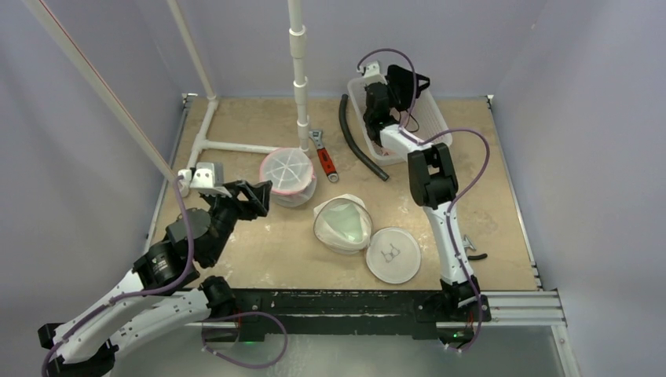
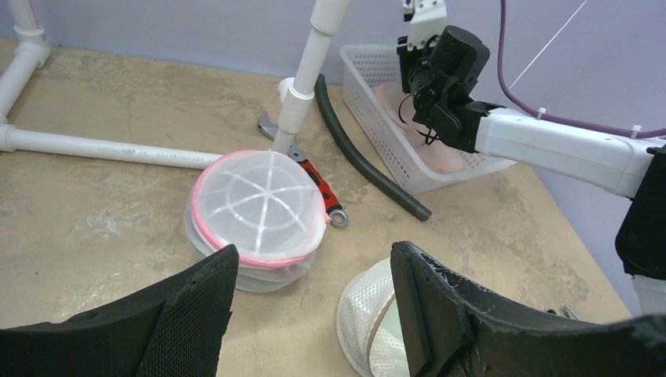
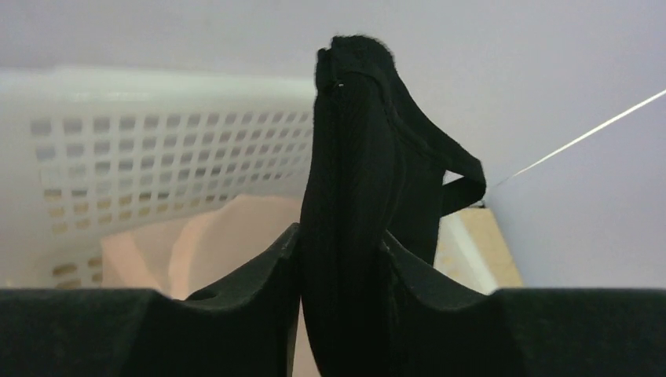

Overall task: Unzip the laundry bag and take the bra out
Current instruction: Place the bra in the bin.

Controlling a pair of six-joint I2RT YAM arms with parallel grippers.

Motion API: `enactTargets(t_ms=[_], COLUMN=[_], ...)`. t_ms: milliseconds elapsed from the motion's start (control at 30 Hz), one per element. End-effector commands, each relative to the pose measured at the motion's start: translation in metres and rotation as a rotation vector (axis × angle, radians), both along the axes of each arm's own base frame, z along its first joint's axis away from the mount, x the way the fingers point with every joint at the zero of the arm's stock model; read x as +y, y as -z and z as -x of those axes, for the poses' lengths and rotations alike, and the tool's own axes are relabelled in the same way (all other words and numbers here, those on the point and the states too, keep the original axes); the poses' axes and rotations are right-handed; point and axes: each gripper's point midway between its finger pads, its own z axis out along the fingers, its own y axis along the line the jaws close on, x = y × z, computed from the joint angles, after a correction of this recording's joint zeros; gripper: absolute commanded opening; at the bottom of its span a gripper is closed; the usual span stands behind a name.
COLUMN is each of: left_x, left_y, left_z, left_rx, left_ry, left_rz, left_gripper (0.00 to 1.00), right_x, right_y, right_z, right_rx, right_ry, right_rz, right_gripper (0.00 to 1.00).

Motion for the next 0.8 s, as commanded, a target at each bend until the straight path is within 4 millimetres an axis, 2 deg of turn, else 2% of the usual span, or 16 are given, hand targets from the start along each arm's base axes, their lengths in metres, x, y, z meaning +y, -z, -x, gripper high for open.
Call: enactTargets(t_ms=[0, 67, 100, 233, 300, 600, 767], left_x=[-0.004, -0.006, -0.007, -0.012, -0.014, -0.022, -0.027], left_y=[0.002, 0.002, 0.002, 0.004, 0.004, 0.007, 0.016], left_z=[0.000, 0.000, 0.000, 0.001, 0.001, 0.004, 0.002], left_rx=[0.001, 0.003, 0.005, 0.014, 0.018, 0.046, 0.083], left_ry=[0.009, 0.020, 0.024, 0.041, 0.050, 0.083, 0.075], left_rz=[0.016, 0.021, 0.022, 0.026, 0.033, 0.081, 0.098], left_gripper=[0.69, 0.69, 0.69, 0.69, 0.69, 0.69, 0.69], right_x=[0.012, 0.012, 0.013, 0.018, 0.023, 0.050, 0.063], right_y=[-0.016, -0.014, -0.014, -0.026, -0.038, -0.116, -0.160], right_z=[-0.005, -0.004, -0.003, 0.001, 0.003, 0.028, 0.062], right_rx=[-0.019, -0.012, -0.009, -0.014, -0.026, -0.118, -0.135], right_ry=[-0.032, -0.032, -0.038, -0.064, -0.087, -0.204, -0.305], right_rz=[-0.082, -0.098, -0.106, -0.155, -0.180, -0.360, -0.581], right_gripper=[0.47, 0.61, 0.65, 0.73, 0.76, 0.83, 0.83])
